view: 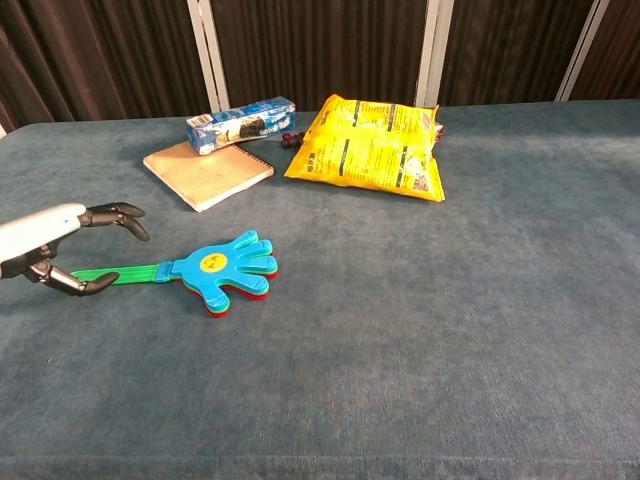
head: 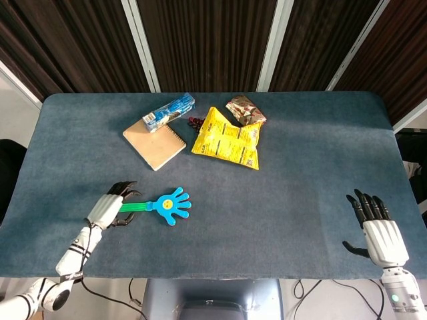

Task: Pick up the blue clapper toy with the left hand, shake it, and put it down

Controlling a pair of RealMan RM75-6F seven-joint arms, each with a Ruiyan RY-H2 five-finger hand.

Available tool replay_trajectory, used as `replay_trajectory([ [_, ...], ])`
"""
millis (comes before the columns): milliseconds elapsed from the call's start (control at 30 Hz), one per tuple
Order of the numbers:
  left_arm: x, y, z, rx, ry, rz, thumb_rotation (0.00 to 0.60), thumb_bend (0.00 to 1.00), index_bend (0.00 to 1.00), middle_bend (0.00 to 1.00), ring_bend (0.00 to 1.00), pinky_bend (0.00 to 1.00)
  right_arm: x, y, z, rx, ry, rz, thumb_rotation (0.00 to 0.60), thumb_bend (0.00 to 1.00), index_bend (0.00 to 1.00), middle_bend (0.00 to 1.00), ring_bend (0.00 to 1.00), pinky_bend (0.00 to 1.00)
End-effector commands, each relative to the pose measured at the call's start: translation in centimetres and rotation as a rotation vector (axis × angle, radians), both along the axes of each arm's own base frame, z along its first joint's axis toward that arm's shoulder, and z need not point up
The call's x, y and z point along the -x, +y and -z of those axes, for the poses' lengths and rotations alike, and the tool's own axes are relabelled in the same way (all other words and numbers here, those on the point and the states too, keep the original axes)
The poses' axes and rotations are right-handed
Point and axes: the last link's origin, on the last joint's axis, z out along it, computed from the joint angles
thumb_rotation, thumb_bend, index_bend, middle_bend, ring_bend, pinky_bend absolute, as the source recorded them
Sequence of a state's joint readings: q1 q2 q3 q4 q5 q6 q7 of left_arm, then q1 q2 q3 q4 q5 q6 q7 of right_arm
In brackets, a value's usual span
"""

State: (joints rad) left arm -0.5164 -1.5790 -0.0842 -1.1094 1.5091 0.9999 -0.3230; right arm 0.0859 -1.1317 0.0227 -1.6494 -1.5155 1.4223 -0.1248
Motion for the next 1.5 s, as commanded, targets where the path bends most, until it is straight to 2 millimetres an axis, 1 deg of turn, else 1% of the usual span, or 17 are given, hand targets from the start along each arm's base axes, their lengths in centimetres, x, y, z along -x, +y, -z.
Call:
replay_trajectory([
  [33,-0.3,0.4,0.7,0.019,-0.017,-0.008,0.6,0.41,0.27,0.04,0.0,0.0,0.0,0.0,0.0,0.001,0.0,0.001,0.6,0.04,0.0,0.0,0.0,0.0],
  [267,-0.5,0.8,1.9,0.034,-0.025,-0.011,0.6,0.4,0.3,0.04,0.0,0.0,0.1,-0.1,-0.2,0.005,-0.005,0.005,0.6,0.04,0.0,0.0,0.0,0.0],
  [533,-1.4,1.0,3.1,0.037,-0.031,0.008,0.6,0.4,0.33,0.05,0.0,0.0,0.0,0.0,-0.4,0.005,-0.008,0.005,0.6,0.04,0.0,0.0,0.0,0.0],
  [700,-1.5,1.0,3.5,0.041,-0.032,0.006,0.6,0.4,0.34,0.06,0.0,0.0,0.0,0.0,-0.5,0.009,-0.011,0.004,0.6,0.04,0.0,0.0,0.0,0.0],
  [933,-1.8,1.2,3.9,0.035,-0.051,0.007,0.6,0.4,0.41,0.08,0.0,0.0,0.0,0.1,-0.6,0.011,-0.013,0.004,0.6,0.04,0.0,0.0,0.0,0.0],
  [1000,-1.8,1.2,3.9,0.033,-0.054,0.007,0.6,0.4,0.43,0.09,0.0,0.0,0.0,0.1,-0.6,0.011,-0.013,0.004,0.6,0.04,0.0,0.0,0.0,0.0],
  [1100,-1.9,1.5,4.1,0.017,-0.077,-0.006,0.6,0.39,0.55,0.13,0.0,0.0,0.0,0.1,-0.7,0.012,-0.014,0.002,0.6,0.04,0.0,0.0,0.0,0.0],
  [1133,-1.8,1.5,4.2,0.017,-0.079,-0.01,0.6,0.39,0.58,0.14,0.0,0.0,0.0,0.1,-0.7,0.014,-0.014,0.002,0.6,0.04,0.0,0.0,0.0,0.0],
  [1367,-1.6,1.6,4.0,-0.002,-0.113,-0.007,0.6,0.39,0.71,0.21,0.01,0.0,0.0,0.2,-0.8,0.013,-0.014,0.001,0.6,0.04,0.0,0.0,0.0,0.0],
  [1433,-1.7,1.5,3.8,-0.014,-0.152,0.0,0.6,0.4,0.75,0.25,0.03,0.0,0.0,0.2,-0.8,0.012,-0.014,0.002,0.6,0.04,0.0,0.0,0.0,0.0],
  [1500,-1.8,1.5,3.6,-0.033,-0.192,0.004,0.6,0.42,0.8,0.32,0.08,0.03,-0.1,0.2,-0.7,0.011,-0.015,0.001,0.6,0.04,0.0,0.0,0.0,0.0],
])
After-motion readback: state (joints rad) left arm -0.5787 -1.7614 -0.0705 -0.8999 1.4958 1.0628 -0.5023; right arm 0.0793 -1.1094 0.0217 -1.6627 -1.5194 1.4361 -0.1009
